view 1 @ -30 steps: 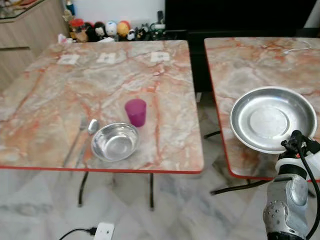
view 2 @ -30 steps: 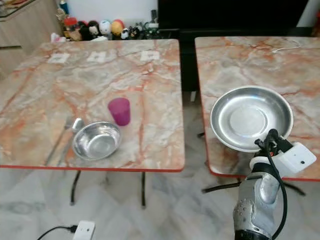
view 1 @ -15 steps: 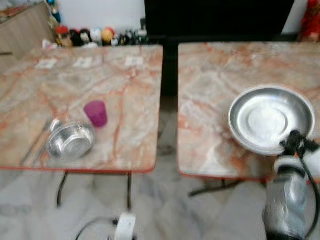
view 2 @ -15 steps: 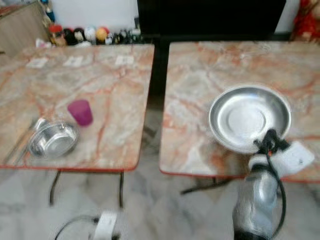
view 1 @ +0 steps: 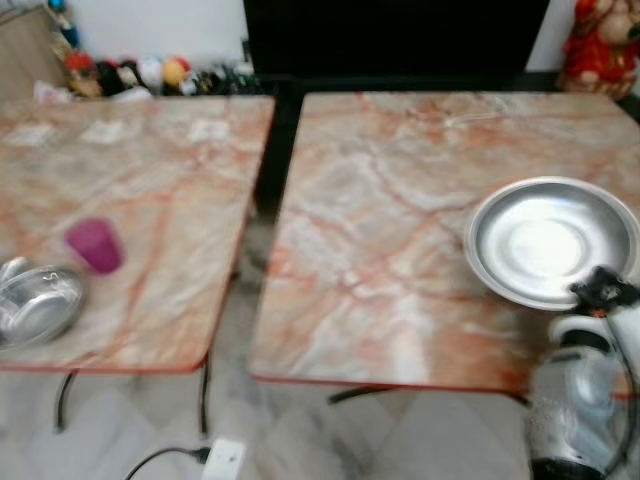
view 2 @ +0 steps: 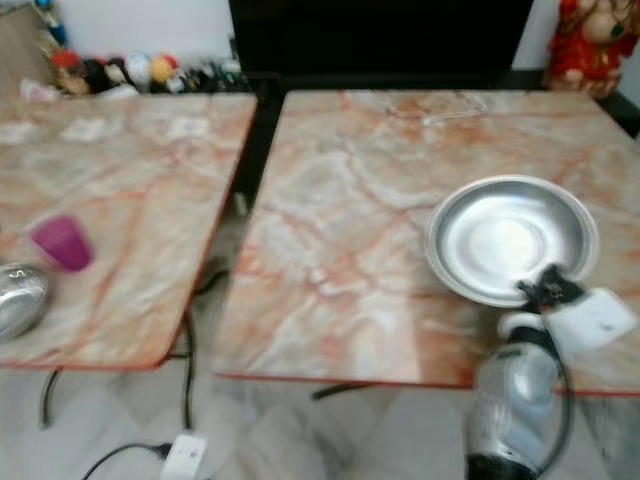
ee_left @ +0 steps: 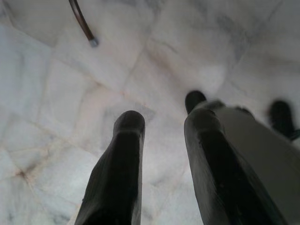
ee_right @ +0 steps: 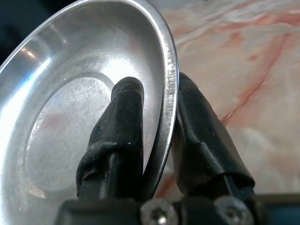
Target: Setting the table
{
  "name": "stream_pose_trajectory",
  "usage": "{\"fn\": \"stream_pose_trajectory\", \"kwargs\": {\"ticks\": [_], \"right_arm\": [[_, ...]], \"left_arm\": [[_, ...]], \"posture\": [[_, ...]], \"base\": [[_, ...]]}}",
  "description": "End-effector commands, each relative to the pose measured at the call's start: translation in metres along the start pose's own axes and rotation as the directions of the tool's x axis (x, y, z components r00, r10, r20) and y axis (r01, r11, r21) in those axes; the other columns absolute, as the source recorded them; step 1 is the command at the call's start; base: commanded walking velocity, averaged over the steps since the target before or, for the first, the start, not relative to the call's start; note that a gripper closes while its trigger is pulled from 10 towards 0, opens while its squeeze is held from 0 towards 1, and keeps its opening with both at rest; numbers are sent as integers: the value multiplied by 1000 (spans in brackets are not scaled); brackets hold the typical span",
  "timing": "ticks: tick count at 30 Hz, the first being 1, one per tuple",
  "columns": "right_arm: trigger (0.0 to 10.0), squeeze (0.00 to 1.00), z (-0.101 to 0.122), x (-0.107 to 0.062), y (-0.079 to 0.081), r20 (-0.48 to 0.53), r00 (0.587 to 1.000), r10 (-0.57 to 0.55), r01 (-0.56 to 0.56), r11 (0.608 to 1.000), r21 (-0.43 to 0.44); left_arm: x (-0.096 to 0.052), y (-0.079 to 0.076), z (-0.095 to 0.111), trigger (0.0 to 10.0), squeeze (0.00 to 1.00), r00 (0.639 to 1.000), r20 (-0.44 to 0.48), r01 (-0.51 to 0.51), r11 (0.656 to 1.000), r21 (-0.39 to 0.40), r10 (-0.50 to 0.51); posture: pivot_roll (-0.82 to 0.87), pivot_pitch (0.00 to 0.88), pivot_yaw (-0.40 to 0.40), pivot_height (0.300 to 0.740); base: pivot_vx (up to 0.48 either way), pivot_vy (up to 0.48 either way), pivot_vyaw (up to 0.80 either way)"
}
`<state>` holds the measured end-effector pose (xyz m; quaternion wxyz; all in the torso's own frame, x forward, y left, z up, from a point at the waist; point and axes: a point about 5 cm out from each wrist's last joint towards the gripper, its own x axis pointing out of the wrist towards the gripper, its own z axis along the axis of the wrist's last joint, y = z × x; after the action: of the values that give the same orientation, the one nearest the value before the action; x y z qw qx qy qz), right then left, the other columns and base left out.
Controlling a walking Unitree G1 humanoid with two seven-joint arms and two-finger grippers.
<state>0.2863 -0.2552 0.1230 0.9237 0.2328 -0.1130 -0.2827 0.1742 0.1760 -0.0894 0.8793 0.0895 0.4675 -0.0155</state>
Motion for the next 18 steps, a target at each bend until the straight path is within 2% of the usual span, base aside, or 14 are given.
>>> {"fn": "stream_pose_trajectory", "kwargs": {"ticks": [1,13,15,16,18], "right_arm": [[10000,0,4,3,-10,6,998,-59,59,998,13],[10000,0,-8,-13,-10,-44,998,-54,54,999,0],[10000,0,-9,-29,-13,-69,997,-42,42,999,-4],[10000,0,-9,-29,-13,-69,997,-42,42,999,-4],[10000,0,-5,-42,-14,-82,996,-30,30,1000,-7]], "left_arm": [[0,-3,1,10000,0,1000,-4,4,1000,-20,-4],[1,-2,3,10000,0,1000,-2,-2,1000,-31,2],[1,-2,3,10000,0,1000,-1,-5,999,-33,5],[1,-2,3,10000,0,1000,-1,-5,999,-33,5],[1,-1,3,10000,0,1000,-2,-5,1000,-29,5]], "posture": [[-111,78,42,740],[-108,95,40,740],[-112,99,38,740],[-112,99,38,740],[-122,102,40,740]], "base": [[0,0,0],[0,0,0],[0,0,0],[0,0,0],[0,0,0]]}}
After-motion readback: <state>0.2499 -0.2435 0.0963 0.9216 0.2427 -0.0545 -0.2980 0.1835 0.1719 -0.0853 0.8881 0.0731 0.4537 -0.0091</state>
